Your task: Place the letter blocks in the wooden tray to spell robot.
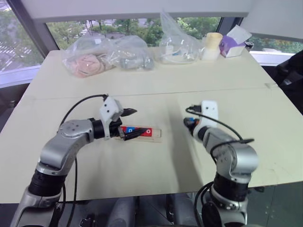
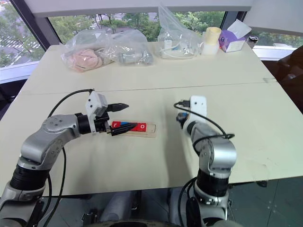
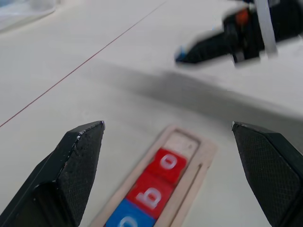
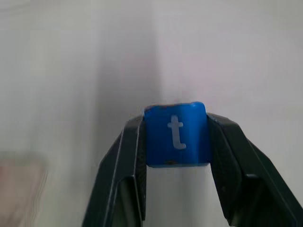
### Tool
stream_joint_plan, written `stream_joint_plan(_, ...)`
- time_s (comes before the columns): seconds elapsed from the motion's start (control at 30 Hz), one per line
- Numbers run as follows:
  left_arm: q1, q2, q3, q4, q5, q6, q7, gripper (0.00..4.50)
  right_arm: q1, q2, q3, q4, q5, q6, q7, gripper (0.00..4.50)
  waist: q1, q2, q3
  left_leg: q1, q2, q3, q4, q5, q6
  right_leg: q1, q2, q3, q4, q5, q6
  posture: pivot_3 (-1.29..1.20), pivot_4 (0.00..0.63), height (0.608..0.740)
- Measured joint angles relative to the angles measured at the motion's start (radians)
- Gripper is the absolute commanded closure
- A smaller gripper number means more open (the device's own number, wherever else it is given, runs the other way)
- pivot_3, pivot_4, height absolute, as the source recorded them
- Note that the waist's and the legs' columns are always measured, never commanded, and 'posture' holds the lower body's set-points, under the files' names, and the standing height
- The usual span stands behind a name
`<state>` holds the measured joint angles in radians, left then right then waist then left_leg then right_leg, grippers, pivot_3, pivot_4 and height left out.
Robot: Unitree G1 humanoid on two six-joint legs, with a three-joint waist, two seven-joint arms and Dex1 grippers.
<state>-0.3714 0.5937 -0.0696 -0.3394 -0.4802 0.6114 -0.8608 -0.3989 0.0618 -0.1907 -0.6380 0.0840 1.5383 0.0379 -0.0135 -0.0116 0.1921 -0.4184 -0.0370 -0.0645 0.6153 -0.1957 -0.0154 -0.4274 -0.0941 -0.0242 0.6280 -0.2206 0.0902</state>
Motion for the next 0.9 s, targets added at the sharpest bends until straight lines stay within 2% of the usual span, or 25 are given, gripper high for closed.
stream_joint_plan(0.1, -0.012, 0.007, -0.024, -0.012, -0.01, 0.016, -0.027, 0.0, 0.023, -0.003, -0.003, -0.084, 0.003, 0.061, 0.001, 3.29, 0.0, 0.0, 0.0, 0.0, 0.0, 0.0, -0.001, 0.0, 0.0, 0.0, 0.0, -0.001, 0.0, -0.001, -0.001, 0.0, 0.15, 0.74)
stream_joint_plan(0.2, -0.012, 0.03, -0.038, -0.018, -0.014, 0.03, -0.062, 0.0, 0.08, 0.012, -0.009, -0.087, 0.01, 0.069, 0.004, 3.29, -0.002, 0.0, 0.0, 0.0, 0.0, 0.001, -0.001, 0.0, 0.0, 0.0, 0.0, -0.001, -0.001, -0.001, -0.001, 0.0, 0.15, 0.74)
stream_joint_plan(0.27, -0.012, 0.051, -0.045, -0.018, -0.017, 0.038, -0.088, 0.0, 0.096, 0.024, -0.01, -0.085, 0.014, 0.069, 0.005, 2.24, -0.004, 0.0, 0.0, 0.0, 0.0, 0.001, -0.001, 0.0, 0.0, 0.0, 0.0, -0.001, -0.001, -0.002, -0.002, 0.0, 0.15, 0.74)
stream_joint_plan(0.37, -0.006, 0.077, -0.06, -0.019, -0.019, 0.04, -0.12, 0.0, 0.095, 0.037, -0.005, -0.084, 0.031, 0.069, 0.011, 0.93, -0.004, 0.0, 0.0, 0.0, 0.001, 0.0, -0.001, 0.0, 0.0, -0.001, 0.0, -0.001, -0.001, -0.002, -0.002, 0.0, 0.15, 0.74)
stream_joint_plan(0.4, -0.003, 0.079, -0.062, -0.019, -0.021, 0.04, -0.124, 0.0, 0.095, 0.035, 0.0, -0.084, 0.039, 0.069, 0.014, 0.29, -0.004, 0.0, 0.0, 0.0, 0.001, 0.0, -0.001, 0.0, 0.0, -0.001, 0.0, -0.001, -0.001, -0.002, -0.002, 0.0, 0.15, 0.74)
stream_joint_plan(0.43, -0.003, 0.08, -0.062, -0.019, -0.022, 0.04, -0.128, 0.0, 0.092, 0.032, 0.002, -0.084, 0.044, 0.069, 0.018, 0.03, -0.003, 0.0, 0.0, 0.0, 0.001, -0.001, -0.001, 0.0, 0.0, -0.001, 0.0, -0.001, -0.001, -0.002, -0.002, 0.0, 0.15, 0.74)
stream_joint_plan(0.5, -0.003, 0.086, -0.062, -0.019, -0.023, 0.041, -0.131, 0.0, 0.073, 0.009, 0.004, -0.081, 0.052, 0.069, 0.028, 0.03, -0.001, 0.0, 0.0, -0.001, 0.0, -0.002, -0.001, 0.0, 0.0, -0.001, -0.001, -0.001, -0.002, -0.002, -0.002, 0.0, 0.15, 0.74)
stream_joint_plan(0.53, -0.003, 0.088, -0.062, -0.019, -0.024, 0.042, -0.133, 0.0, 0.057, -0.027, 0.007, -0.078, 0.058, 0.066, 0.041, 0.03, -0.001, 0.0, 0.0, -0.001, 0.0, -0.002, -0.001, 0.0, 0.0, -0.001, -0.001, -0.001, -0.002, -0.002, -0.002, 0.0, 0.15, 0.74)
stream_joint_plan(0.63, -0.001, 0.123, -0.061, -0.02, -0.035, 0.067, -0.147, 0.0, 0.018, -0.281, 0.035, -0.048, 0.11, -0.049, 0.179, 0.03, 0.0, 0.001, 0.0, -0.003, -0.001, -0.001, -0.001, 0.0, 0.0, 0.0, -0.002, -0.002, -0.007, -0.002, 0.0, 0.0, 0.15, 0.74)
stream_joint_plan(0.7, 0.014, 0.177, -0.059, -0.032, -0.049, 0.082, -0.187, 0.0, 0.018, -0.455, 0.032, -0.026, 0.197, -0.171, 0.372, 0.03, -0.003, 0.001, 0.001, -0.004, 0.0, 0.001, -0.002, 0.0, 0.0, 0.0, -0.002, -0.003, -0.011, -0.002, 0.0, 0.0, 0.15, 0.74)
stream_joint_plan(0.83, 0.029, 0.24, -0.053, -0.06, -0.079, 0.084, -0.255, 0.0, 0.127, -0.78, 0.089, 0.044, 0.24, -0.542, 0.715, 0.03, 0.001, 0.0, 0.001, -0.005, 0.0, 0.002, -0.002, -0.003, 0.005, 0.001, -0.002, -0.004, -0.013, -0.003, 0.001, 0.0, 0.15, 0.74)
stream_joint_plan(0.9, 0.029, 0.254, -0.053, -0.055, -0.08, 0.08, -0.273, 0.0, 0.176, -0.849, 0.117, 0.127, 0.222, -0.72, 0.816, 0.03, 0.001, 0.0, 0.001, -0.006, 0.0, 0.002, -0.001, -0.003, 0.005, 0.001, -0.002, -0.004, -0.013, -0.003, 0.001, 0.0, 0.15, 0.74)
